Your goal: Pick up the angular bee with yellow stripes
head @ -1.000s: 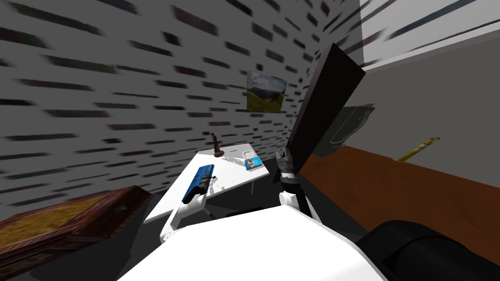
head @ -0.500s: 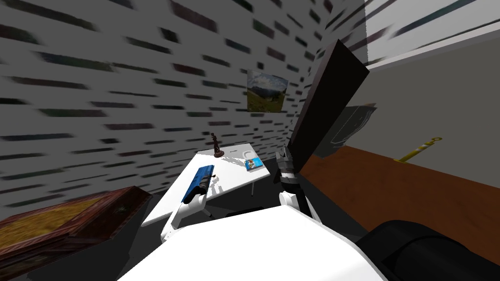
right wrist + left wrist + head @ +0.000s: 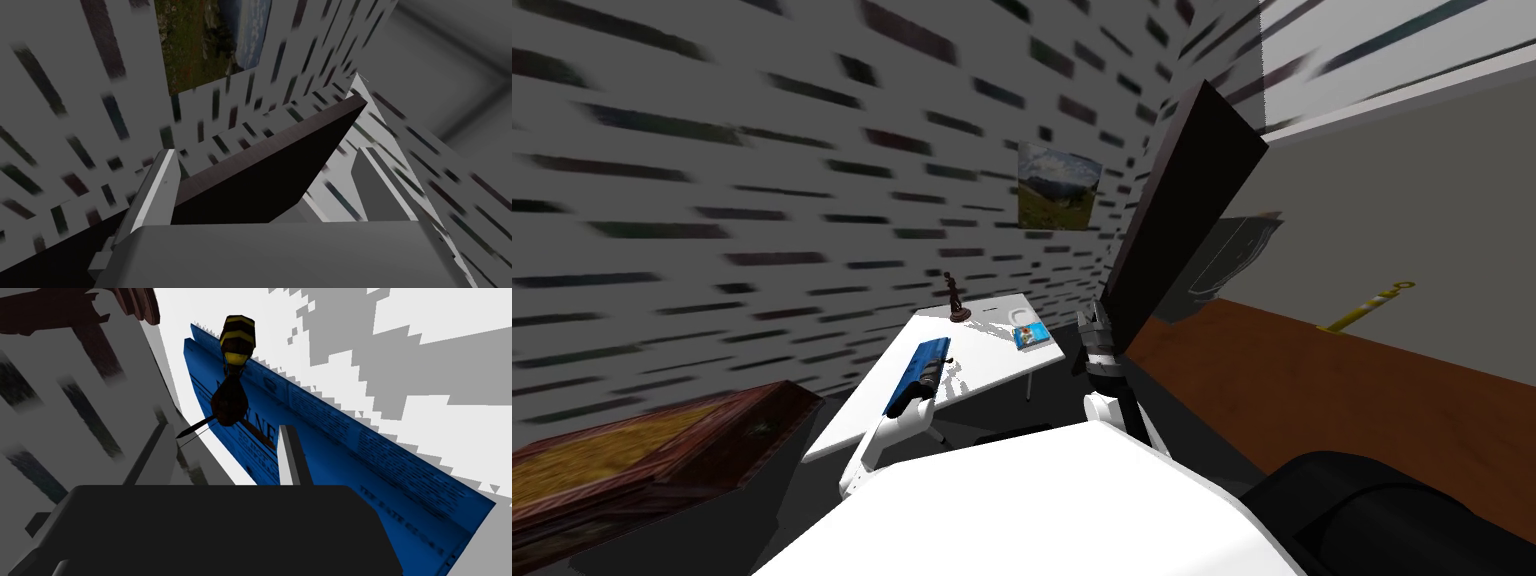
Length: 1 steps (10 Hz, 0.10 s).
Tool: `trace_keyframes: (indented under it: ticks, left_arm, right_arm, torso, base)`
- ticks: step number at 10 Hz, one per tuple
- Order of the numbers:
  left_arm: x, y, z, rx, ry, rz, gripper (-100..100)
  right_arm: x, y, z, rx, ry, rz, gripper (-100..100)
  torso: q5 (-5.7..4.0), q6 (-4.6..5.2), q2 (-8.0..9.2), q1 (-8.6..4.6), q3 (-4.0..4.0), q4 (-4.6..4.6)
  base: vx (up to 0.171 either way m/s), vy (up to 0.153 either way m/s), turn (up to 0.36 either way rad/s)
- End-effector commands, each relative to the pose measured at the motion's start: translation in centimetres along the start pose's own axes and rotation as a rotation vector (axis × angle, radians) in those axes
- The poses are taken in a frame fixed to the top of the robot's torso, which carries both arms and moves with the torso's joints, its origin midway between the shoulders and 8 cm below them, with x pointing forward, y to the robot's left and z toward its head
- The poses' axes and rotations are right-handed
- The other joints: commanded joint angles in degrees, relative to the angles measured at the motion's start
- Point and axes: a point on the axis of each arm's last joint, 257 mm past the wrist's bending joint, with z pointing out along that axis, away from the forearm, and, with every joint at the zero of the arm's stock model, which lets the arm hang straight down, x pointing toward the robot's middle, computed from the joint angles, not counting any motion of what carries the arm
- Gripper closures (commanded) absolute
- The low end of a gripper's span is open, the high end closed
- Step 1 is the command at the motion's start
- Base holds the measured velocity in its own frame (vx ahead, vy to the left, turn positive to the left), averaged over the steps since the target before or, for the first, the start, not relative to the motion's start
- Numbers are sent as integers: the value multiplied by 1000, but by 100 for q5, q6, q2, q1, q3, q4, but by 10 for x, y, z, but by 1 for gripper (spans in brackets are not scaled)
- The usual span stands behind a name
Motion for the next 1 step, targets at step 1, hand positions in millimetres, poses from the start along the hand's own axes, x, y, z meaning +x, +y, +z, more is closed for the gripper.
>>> trace_keyframes:
  ticks: [1]
  left_arm:
    - [0, 0, 0, 0, 0, 0, 0]
  right_arm:
    - [0, 0, 0, 0, 0, 0, 0]
  torso:
    - [0, 0, 0, 0, 0, 0]
  base:
    - [0, 0, 0]
